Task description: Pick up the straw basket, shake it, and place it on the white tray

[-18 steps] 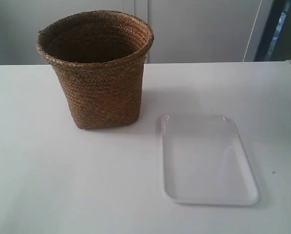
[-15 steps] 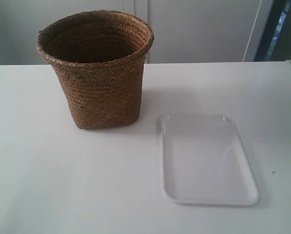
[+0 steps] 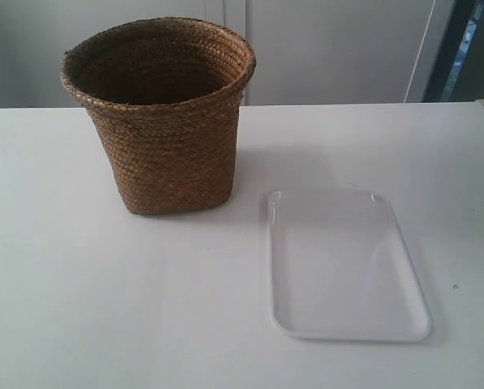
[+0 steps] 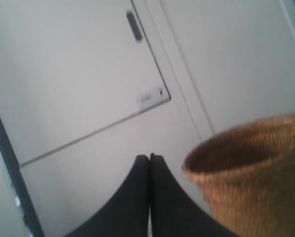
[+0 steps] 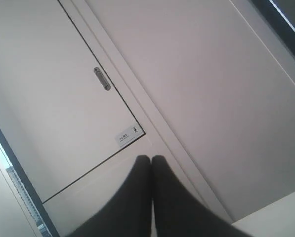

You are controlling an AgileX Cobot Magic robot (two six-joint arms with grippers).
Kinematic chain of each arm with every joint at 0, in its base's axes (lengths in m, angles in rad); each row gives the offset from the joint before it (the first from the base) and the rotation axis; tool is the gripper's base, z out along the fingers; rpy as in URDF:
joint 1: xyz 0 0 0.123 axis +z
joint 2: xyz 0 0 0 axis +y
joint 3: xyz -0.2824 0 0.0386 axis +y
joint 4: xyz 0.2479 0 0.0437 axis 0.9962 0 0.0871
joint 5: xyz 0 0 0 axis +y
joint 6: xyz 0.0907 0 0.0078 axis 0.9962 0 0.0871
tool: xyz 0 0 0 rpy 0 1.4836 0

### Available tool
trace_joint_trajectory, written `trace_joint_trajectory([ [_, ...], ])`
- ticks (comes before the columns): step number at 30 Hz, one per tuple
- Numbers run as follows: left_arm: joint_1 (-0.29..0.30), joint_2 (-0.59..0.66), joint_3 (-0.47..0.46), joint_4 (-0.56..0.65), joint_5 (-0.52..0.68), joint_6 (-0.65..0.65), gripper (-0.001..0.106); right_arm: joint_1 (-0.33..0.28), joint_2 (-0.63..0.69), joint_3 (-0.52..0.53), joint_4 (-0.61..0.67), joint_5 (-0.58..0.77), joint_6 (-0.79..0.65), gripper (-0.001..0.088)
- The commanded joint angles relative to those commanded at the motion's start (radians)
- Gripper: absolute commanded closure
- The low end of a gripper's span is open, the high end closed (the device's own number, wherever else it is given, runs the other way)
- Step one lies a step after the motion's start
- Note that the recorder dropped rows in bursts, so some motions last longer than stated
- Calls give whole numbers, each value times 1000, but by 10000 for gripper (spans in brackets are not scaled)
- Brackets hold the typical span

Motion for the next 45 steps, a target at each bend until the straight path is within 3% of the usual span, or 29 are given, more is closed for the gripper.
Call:
trace_joint_trajectory([
  [10, 0, 0, 0, -54, -68, -402, 1053, 0, 0, 0, 0, 30, 0, 868],
  [14, 0, 0, -19, -237, 16, -306, 1053, 0, 0, 0, 0, 9, 0, 868],
  [19, 0, 8, -129, -348, 108, -79, 1053, 0, 0, -57, 0, -72, -69, 868],
  [22, 0, 100, -235, -546, 149, 46, 1053, 0, 44, -167, 21, -77, -147, 868],
  [25, 0, 255, -338, -693, 149, 100, 1053, 0, 188, -307, 67, -87, -155, 868],
  [32, 0, 757, -583, -686, 222, 98, 1053, 0, 654, -593, 67, -107, -324, 868],
  [35, 0, 965, -688, -686, 305, 70, 1053, 0, 859, -726, 67, 37, -279, 868],
  [39, 5, 1200, -909, -677, 611, 87, 1053, 6, 1132, -993, 65, 424, -290, 868],
  [42, 5, 1317, -1083, -670, 835, 91, 1053, 22, 1269, -1208, 73, 682, -389, 868],
  [45, 5, 1397, -1238, -665, 973, 103, 1053, 42, 1375, -1404, 160, 866, -546, 868],
])
